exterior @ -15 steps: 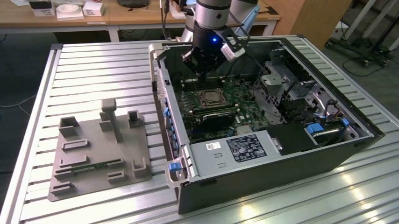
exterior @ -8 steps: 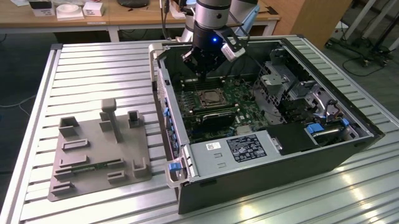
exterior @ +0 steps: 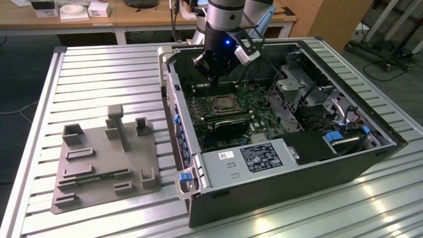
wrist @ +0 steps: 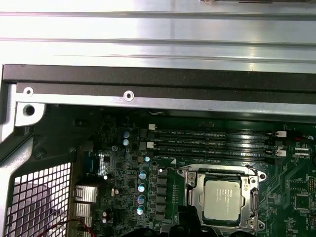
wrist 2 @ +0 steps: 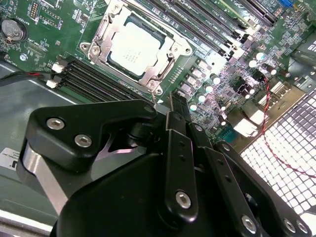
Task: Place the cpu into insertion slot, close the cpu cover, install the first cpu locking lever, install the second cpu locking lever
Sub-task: 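Install the first cpu locking lever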
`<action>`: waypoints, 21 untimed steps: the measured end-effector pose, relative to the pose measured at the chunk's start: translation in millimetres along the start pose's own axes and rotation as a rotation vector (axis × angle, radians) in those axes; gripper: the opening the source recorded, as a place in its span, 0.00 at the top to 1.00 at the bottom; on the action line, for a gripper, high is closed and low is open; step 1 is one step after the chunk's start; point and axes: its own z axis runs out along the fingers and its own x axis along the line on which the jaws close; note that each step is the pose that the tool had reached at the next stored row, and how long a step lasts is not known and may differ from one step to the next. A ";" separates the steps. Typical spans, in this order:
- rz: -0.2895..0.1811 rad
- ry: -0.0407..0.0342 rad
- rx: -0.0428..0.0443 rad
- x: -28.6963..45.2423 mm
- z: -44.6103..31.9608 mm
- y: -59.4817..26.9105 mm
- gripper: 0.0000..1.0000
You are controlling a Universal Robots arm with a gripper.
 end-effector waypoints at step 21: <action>-0.080 0.0021 -0.0009 8.2 -0.1 0.4 0.90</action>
